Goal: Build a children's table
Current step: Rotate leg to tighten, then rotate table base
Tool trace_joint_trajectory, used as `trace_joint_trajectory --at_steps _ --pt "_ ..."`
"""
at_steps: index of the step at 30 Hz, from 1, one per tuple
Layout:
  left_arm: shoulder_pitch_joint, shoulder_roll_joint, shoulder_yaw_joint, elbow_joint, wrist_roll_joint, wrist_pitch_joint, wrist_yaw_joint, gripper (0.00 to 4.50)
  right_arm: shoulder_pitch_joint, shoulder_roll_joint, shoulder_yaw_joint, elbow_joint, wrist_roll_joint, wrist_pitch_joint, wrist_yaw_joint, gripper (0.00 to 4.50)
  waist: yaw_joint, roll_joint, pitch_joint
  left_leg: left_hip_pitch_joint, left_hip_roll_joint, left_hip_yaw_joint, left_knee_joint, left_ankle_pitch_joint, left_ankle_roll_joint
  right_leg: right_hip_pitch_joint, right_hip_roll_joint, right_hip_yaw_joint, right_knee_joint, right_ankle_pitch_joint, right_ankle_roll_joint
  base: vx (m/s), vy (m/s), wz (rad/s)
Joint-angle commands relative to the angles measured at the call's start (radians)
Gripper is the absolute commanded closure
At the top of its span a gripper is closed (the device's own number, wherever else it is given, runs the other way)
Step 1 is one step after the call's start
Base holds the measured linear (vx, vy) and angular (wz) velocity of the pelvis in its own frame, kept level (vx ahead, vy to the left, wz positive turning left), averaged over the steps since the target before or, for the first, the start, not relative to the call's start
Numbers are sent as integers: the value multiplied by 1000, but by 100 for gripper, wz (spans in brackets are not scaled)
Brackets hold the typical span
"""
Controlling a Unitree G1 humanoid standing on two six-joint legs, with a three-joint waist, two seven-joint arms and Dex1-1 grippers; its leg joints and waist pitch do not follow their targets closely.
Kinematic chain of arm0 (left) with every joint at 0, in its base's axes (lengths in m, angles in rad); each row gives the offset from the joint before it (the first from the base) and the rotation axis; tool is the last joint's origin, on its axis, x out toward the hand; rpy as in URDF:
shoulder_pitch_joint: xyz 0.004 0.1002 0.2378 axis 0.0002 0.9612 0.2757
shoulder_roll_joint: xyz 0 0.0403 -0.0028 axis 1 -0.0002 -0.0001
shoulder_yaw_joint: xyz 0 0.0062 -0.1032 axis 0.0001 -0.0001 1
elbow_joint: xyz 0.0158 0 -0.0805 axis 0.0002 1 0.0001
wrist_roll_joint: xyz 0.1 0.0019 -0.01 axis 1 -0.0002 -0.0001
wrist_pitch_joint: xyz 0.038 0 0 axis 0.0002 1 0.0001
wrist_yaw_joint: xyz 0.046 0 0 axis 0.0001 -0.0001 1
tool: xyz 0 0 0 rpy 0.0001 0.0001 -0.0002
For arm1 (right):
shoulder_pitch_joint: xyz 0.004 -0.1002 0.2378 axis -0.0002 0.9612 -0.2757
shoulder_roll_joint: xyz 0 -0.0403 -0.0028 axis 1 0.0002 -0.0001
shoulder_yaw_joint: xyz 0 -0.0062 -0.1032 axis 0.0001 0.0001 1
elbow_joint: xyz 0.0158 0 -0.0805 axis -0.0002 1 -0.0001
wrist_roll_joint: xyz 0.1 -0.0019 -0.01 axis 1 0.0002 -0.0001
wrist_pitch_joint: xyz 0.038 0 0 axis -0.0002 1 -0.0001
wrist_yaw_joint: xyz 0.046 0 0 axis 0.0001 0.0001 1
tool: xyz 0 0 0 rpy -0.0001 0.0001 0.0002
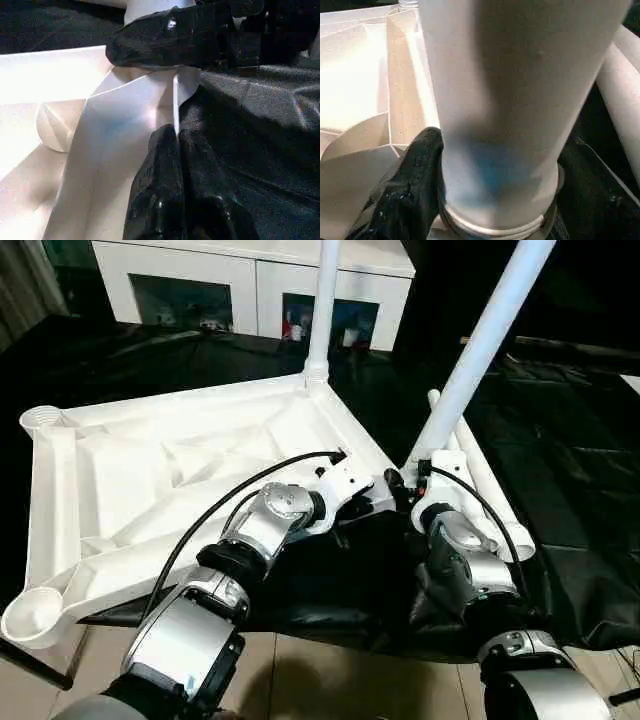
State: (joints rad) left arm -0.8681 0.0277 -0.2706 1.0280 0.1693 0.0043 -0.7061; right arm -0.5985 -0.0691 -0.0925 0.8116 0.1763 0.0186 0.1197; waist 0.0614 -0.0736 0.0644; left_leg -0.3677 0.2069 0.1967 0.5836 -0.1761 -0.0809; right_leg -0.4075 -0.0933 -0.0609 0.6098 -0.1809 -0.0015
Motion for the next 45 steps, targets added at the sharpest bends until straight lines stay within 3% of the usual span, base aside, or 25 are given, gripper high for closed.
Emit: trace_joint_trajectory --at_steps 1,3,6,8,10,12,13,14,15,16,17,19,21,23,25,27,29,31,32,33,34,37,38,41,45 --pt "-4 -22 -12 11 -5 -56 -34 450 23 -8 3 -4 -6 13 47 122 2 4 -64 10 23 -11 -73 -234 39 41 -49 40 -80 -199 -190 0 0 0" --pt "-7 -21 -10 14 -7 -66 -36 450 33 -16 15 -29 -16 16 61 103 4 11 -69 13 24 -10 -71 -234 38 44 -48 41 -77 -165 -207 0 0 0" --pt "-16 -23 0 26 -9 -113 -11 450 55 -52 67 -93 -76 18 48 103 11 10 -70 11 23 -10 -69 -201 41 48 -49 41 -74 -133 -212 0 0 0" --pt "-27 -29 27 26 -37 -166 -19 450 113 -101 103 -228 -97 52 81 103 16 13 -71 12 23 -9 -69 -193 44 50 -47 41 -75 -126 -207 0 0 0" --pt "-32 -30 40 25 -52 -178 -29 396 144 -121 112 -296 -95 70 108 101 23 10 -73 12 23 -9 -65 -174 54 55 -48 42 -68 -91 -205 0 0 0" --pt "-44 -26 86 5 -100 -168 -46 403 244 -188 127 -487 -81 109 193 101 35 1 -72 8 25 -9 -61 -117 96 58 -48 42 -57 9 -222 0 0 0" --pt "-46 -24 96 -2 -108 -167 -44 400 266 -203 128 -528 -75 116 212 101 33 -9 -72 6 26 -9 -61 -115 103 61 -47 41 -55 12 -222 0 0 0" --pt "-46 -24 96 -2 -108 -167 -44 378 266 -203 128 -528 -75 116 212 101 37 -6 -74 7 26 -9 -59 -117 108 60 -51 41 -53 14 -226 0 0 0" --pt "-50 -22 113 -12 -122 -166 -34 378 290 -219 128 -573 -70 122 234 101 30 -16 -72 2 22 -7 -59 -126 116 58 -51 39 -57 -17 -224 0 0 0" --pt "-55 -17 129 -26 -137 -157 -27 358 305 -228 123 -601 -65 121 246 101 30 -21 -70 5 24 -7 -59 -146 114 56 -54 39 -63 -66 -218 0 0 0" --pt "-55 -17 129 -26 -137 -157 -27 352 305 -228 123 -601 -65 121 246 101 30 -15 -67 6 25 -9 -61 -166 109 54 -56 39 -67 -118 -213 0 0 0" --pt "-65 18 157 -64 -148 -125 10 354 322 -242 119 -646 -54 127 263 101 30 -16 -65 7 26 -9 -62 -191 98 49 -54 40 -72 -170 -201 0 0 0" --pt "-62 63 176 -111 -145 -81 43 314 329 -250 124 -665 -41 141 276 101 27 -16 -64 3 27 -12 -65 -192 82 50 -52 38 -71 -194 -179 0 0 0" --pt "-46 126 207 -175 -144 -13 77 312 345 -254 125 -705 17 186 327 85 25 -11 -64 6 27 -12 -64 -193 77 48 -50 39 -69 -186 -180 0 0 0" --pt "1 220 257 -284 -141 79 90 281 382 -266 129 -775 66 248 391 69 27 -10 -64 6 30 -14 -65 -181 75 51 -50 39 -64 -164 -182 0 0 0" --pt "20 257 270 -323 -130 98 92 266 394 -269 133 -795 74 263 406 56 24 -10 -66 5 29 -13 -64 -152 77 49 -46 39 -58 -118 -189 0 0 0" --pt "58 329 298 -388 -107 149 107 263 409 -270 140 -813 84 279 426 42 26 -2 -69 9 32 -12 -62 -113 74 47 -45 39 -45 -50 -211 0 0 0" --pt "79 371 311 -423 -90 182 120 236 415 -269 146 -819 86 288 432 22 28 -2 -69 12 27 -8 -60 -108 68 43 -41 40 -47 -41 -215 0 0 0" --pt "92 394 322 -442 -82 202 129 227 418 -269 153 -823 87 297 438 10 34 4 -72 19 29 -8 -58 -112 62 40 -42 39 -44 -37 -215 0 0 0" --pt "133 454 366 -506 -69 275 166 224 428 -269 181 -836 88 319 457 3 32 0 -68 10 33 -11 -63 -117 53 46 -45 39 -39 -47 -214 0 0 0" --pt "155 482 394 -532 -57 308 198 224 433 -268 205 -842 86 338 464 3 30 -5 -66 10 30 -8 -64 -122 53 42 -42 40 -45 -58 -207 0 0 0" --pt "193 526 425 -544 -36 340 258 198 431 -268 239 -829 46 369 442 0 26 0 -64 14 31 -12 -69 -176 17 38 -43 40 -54 -126 -188 0 0 0" --pt "198 533 426 -544 -30 344 269 187 429 -269 242 -824 38 375 436 0 27 -6 -63 14 32 -12 -70 -184 9 36 -42 39 -54 -138 -184 0 0 0" --pt "239 590 424 -542 19 358 324 187 420 -279 264 -790 -18 401 413 0 32 -2 -62 18 29 -13 -72 -218 -17 32 -45 43 -60 -195 -154 0 0 0" --pt "279 651 415 -572 73 385 368 187 414 -286 273 -776 -37 404 407 0 33 0 -64 16 28 -16 -74 -223 -32 32 -42 42 -56 -162 -143 0 0 0"
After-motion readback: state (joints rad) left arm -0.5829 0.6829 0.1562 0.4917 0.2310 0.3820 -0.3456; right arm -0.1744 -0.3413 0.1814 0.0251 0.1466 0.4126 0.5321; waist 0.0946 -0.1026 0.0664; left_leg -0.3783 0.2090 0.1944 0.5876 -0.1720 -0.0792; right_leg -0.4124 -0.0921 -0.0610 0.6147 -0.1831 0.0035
